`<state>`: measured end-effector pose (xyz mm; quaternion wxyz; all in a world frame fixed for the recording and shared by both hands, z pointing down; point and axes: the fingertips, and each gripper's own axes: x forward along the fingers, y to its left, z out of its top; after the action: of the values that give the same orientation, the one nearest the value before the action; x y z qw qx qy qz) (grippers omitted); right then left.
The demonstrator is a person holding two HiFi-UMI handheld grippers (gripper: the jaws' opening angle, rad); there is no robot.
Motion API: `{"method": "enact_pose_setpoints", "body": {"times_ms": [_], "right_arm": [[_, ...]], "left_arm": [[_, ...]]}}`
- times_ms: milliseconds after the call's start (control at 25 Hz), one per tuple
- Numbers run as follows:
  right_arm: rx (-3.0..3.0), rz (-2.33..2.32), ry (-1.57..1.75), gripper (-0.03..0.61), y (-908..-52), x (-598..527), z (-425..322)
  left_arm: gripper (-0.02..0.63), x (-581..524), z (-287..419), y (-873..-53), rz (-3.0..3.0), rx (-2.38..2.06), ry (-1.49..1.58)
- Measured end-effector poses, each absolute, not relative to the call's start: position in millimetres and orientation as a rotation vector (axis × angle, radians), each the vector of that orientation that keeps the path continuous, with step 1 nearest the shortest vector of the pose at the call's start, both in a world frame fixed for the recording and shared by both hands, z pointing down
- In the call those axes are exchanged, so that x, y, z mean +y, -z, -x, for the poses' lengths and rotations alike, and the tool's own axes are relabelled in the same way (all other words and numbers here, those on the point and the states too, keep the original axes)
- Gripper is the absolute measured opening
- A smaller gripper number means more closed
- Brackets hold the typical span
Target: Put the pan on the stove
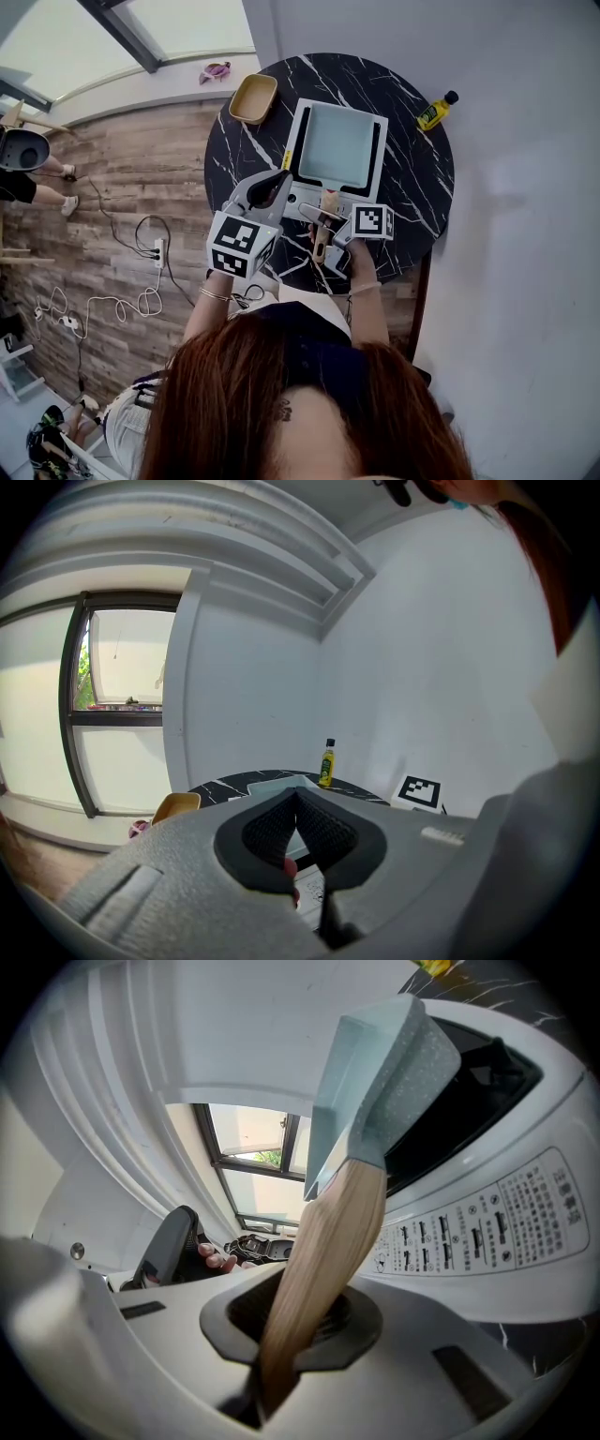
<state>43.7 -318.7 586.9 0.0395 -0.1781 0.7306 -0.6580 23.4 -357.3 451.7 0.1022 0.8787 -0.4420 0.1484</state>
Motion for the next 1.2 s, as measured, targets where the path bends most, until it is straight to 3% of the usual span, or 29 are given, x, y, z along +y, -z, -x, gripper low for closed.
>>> {"method": "enact_pose_setpoints", "body": {"times_ms": [1200], "right_arm": [[2.258,0.558,1.959,0.073,-597.4,-323.9,-41.1]], "left_arm": [[0.011,-355.4,-21.9,-448.8,-2.613,-1.312,-0.459]]}}
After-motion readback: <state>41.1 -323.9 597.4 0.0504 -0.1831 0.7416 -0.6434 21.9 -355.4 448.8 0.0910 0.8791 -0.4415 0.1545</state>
